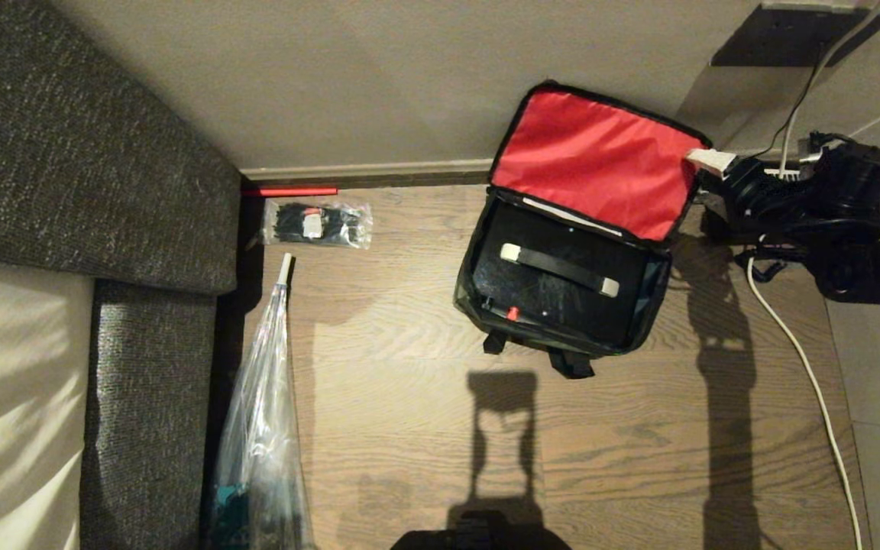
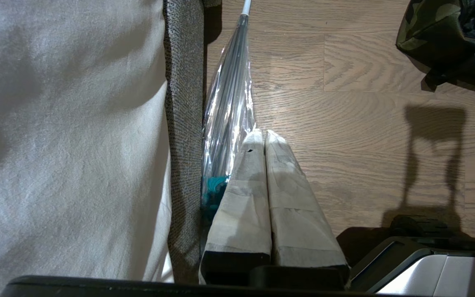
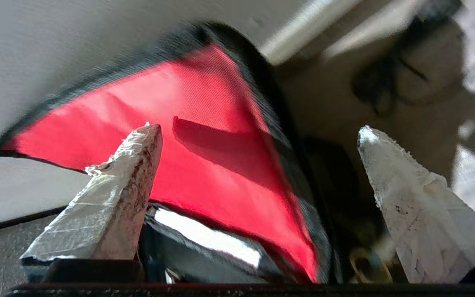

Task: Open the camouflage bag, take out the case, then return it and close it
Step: Close the top of the storage box

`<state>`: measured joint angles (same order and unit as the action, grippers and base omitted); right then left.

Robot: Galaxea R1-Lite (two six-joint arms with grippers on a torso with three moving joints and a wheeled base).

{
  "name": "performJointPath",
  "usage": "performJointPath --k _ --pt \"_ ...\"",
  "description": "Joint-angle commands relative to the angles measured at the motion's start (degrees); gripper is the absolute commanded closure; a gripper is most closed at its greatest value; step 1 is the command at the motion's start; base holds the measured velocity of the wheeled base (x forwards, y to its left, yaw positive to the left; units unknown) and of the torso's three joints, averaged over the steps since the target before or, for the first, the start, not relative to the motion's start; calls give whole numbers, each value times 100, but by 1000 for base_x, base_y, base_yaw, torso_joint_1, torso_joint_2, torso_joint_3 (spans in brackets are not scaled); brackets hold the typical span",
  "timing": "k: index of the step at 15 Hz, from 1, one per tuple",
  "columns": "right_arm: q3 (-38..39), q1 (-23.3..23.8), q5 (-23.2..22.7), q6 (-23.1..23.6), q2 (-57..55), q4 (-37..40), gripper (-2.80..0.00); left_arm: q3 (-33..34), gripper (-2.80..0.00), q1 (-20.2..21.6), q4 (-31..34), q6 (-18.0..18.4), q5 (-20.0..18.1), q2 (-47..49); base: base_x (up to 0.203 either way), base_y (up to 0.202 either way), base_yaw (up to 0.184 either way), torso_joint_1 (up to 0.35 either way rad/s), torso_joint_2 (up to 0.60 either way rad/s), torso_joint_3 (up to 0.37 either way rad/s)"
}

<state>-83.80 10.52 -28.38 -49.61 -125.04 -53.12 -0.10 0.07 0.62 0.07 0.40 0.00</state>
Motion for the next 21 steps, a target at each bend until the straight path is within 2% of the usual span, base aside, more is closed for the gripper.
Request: performJointPath --k 1,5,6,10,14,17,19,21 --pt "-128 -55 -18 -22 -193 -145 -280 1 0 1 -1 1 4 -9 0 0 0 0 0 0" --pt "-210 -123 -89 -22 -305 -216 -280 1 0 1 -1 1 4 -9 0 0 0 0 0 0" --pt "-253 -129 -89 -22 -339 -265 0 1 0 1 -1 1 4 -9 0 0 0 0 0 0" --pt "-340 -129 -89 13 -390 -409 0 1 0 1 -1 1 4 -9 0 0 0 0 0 0" --pt "-52 -129 -169 86 -146 -416 0 1 0 1 -1 1 4 -9 0 0 0 0 0 0" --pt "566 -123 -299 271 213 -466 0 1 0 1 -1 1 4 -9 0 0 0 0 0 0" --pt "1168 -121 -357 294 469 -768 0 1 0 1 -1 1 4 -1 0 0 0 0 0 0" --pt "1836 -117 -650 312 728 -1189 0 1 0 1 -1 1 4 -9 0 0 0 0 0 0"
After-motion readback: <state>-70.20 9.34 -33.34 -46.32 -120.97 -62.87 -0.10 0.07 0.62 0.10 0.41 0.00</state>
